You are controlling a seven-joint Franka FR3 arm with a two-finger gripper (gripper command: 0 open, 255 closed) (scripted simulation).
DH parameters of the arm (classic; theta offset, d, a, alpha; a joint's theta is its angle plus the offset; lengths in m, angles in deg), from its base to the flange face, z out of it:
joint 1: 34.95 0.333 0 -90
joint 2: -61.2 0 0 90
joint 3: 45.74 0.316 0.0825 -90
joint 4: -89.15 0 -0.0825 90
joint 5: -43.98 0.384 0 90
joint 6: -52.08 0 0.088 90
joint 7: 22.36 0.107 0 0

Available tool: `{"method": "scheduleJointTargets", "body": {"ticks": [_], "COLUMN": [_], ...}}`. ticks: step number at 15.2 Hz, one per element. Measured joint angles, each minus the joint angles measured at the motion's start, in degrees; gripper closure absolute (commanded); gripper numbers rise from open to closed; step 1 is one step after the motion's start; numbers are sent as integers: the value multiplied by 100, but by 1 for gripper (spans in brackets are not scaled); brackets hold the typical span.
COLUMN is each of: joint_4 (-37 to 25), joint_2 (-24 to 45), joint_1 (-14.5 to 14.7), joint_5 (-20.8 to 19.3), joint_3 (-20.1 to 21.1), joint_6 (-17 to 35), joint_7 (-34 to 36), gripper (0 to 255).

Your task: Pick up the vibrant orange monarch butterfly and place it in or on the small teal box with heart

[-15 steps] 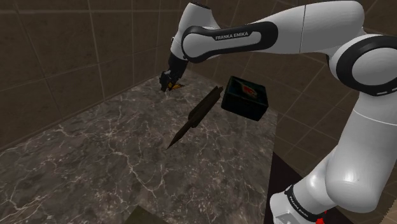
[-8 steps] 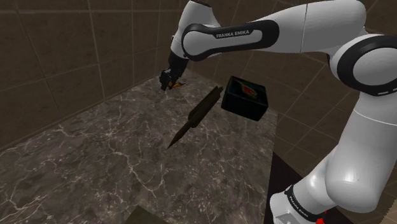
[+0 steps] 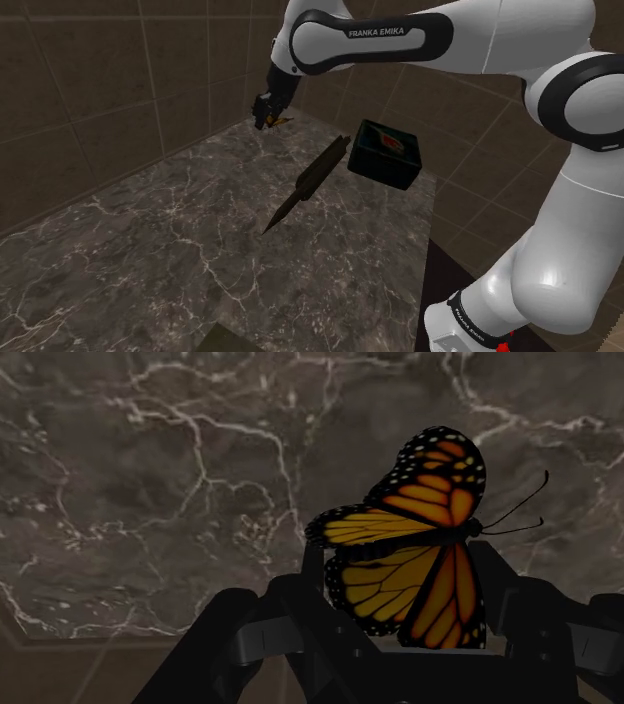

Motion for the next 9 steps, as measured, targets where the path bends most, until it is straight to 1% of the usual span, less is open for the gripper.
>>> {"method": "scheduleJointTargets", "body": {"ticks": [9], "joint_4": [-551], "joint_2": [-116], "joint_1": [4], "joint_5": [20], "joint_3": [13], "joint_6": [-665], "joint_7": [13], "gripper": [255]}}
